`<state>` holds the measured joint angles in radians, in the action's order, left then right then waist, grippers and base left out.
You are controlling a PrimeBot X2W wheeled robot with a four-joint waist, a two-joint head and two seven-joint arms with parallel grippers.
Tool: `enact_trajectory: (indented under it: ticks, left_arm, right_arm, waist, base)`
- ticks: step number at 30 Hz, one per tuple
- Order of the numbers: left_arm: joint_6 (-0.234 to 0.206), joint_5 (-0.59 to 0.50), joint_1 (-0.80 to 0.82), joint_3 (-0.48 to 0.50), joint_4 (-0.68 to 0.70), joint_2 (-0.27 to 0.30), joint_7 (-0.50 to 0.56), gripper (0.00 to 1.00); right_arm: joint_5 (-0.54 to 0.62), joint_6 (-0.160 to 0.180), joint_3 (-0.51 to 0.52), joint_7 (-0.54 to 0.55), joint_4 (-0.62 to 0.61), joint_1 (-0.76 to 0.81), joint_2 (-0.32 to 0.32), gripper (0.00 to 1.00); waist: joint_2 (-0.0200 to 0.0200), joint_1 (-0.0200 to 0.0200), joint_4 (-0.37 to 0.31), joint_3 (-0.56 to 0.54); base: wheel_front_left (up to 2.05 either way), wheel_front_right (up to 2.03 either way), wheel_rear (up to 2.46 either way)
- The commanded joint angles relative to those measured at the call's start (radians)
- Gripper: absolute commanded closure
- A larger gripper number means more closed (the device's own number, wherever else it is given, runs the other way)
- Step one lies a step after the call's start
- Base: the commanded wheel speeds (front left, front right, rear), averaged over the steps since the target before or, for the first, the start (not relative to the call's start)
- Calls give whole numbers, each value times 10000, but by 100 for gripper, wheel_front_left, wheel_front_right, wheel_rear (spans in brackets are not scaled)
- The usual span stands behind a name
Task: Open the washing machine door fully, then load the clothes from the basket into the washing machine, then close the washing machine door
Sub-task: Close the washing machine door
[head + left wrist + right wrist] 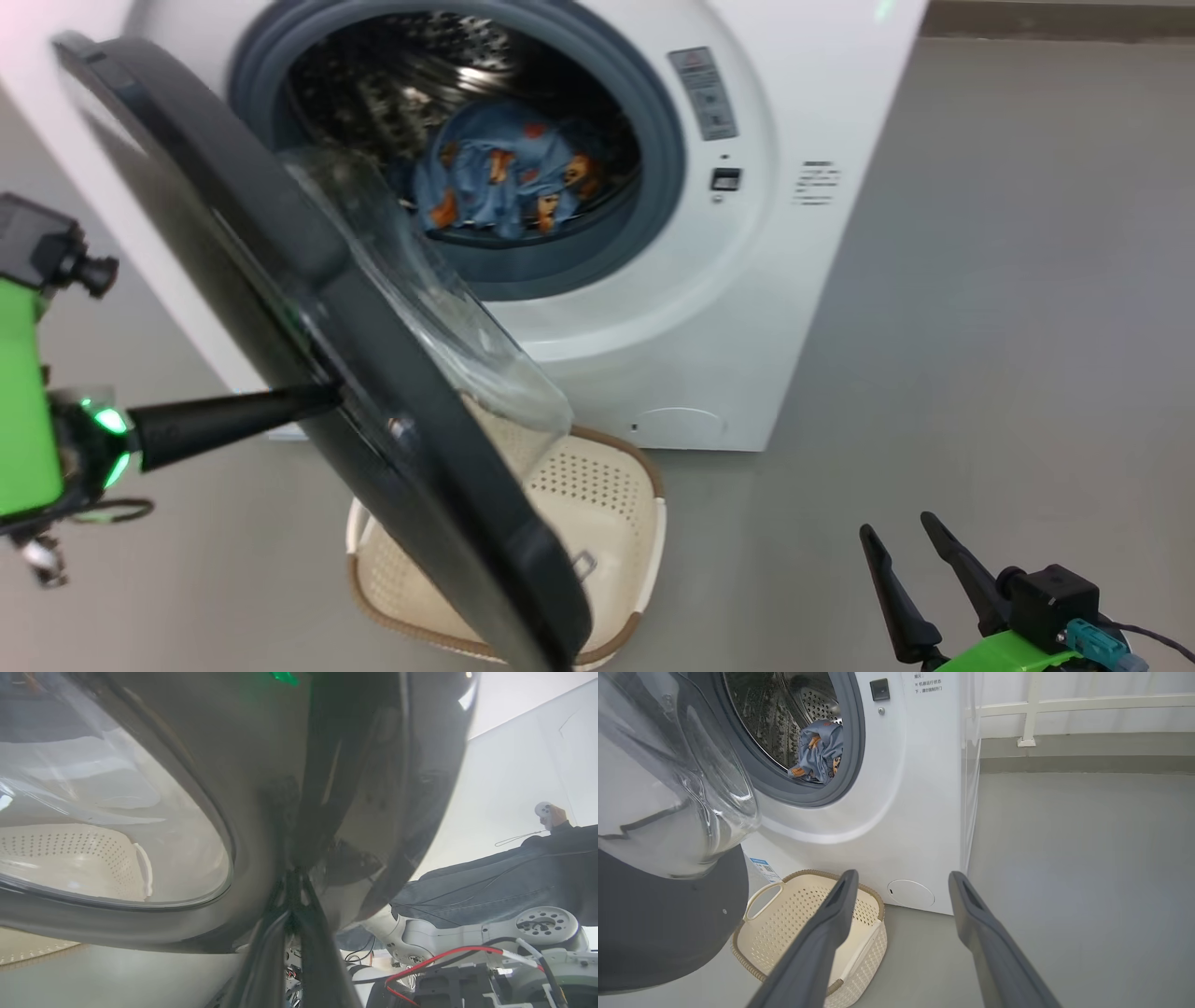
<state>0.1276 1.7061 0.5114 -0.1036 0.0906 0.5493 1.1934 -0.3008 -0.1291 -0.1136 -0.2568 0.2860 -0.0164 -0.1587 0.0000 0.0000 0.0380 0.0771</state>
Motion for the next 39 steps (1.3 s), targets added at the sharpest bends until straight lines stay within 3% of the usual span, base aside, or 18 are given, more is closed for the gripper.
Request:
enact_trajectory:
  ticks: [1,8,14,27,28,32,33,34,35,36,39]
  left_arm:
    - [31,-240,733,349,62,225,-228,100]
    - [31,-917,1420,198,-521,-402,-928,100]
    - [31,-1259,1671,203,-775,-689,-1364,100]
    - [31,-1592,580,627,-621,-659,-2100,100]
    - [31,-1621,428,697,-600,-676,-2227,95]
    - [31,-1788,-309,888,-476,-635,-2639,53]
    - [31,-1848,-513,918,-432,-602,-2731,39]
    - [31,-1930,-712,953,-384,-567,-2854,20]
    - [31,-1972,-904,987,-335,-556,-2975,9]
    - [31,-2017,-1099,1033,-292,-541,-3115,2]
    - [31,-2119,-1658,1146,-226,-502,-3545,0]
  right_arm:
    - [-32,-16,-160,-49,-276,22,-42,0]
    - [-10,-16,-139,-49,-346,-11,48,0]
    - [-8,-16,-96,-49,-346,-10,94,0]
    - [-43,-16,-48,-49,-303,36,121,0]
    - [-50,-16,-59,-49,-298,47,114,0]
    - [-89,-16,-43,-49,-271,76,70,0]
    - [-96,-16,-35,-49,-273,89,61,0]
    - [-103,-16,-32,-49,-275,102,53,0]
    - [-110,-16,-27,-49,-277,113,42,0]
    - [-117,-16,-21,-49,-281,129,32,0]
    - [-133,-16,17,-49,-301,191,4,0]
  waist:
    - [0,0,-571,-29]
    - [0,0,-1219,99]
    - [0,0,-1386,110]
    - [0,0,-973,-40]
    - [0,0,-927,-73]
    - [0,0,-774,-172]
    - [0,0,-737,-193]
    - [0,0,-708,-207]
    - [0,0,-678,-217]
    - [0,0,-648,-232]
    - [0,0,-557,-270]
  base:
    - [0,0,0]
    - [0,0,0]
    - [0,0,0]
    - [0,0,0]
    - [0,0,0]
    - [0,0,0]
    - [0,0,0]
    - [0,0,0]
    - [0,0,0]
    - [0,0,0]
    - [0,0,0]
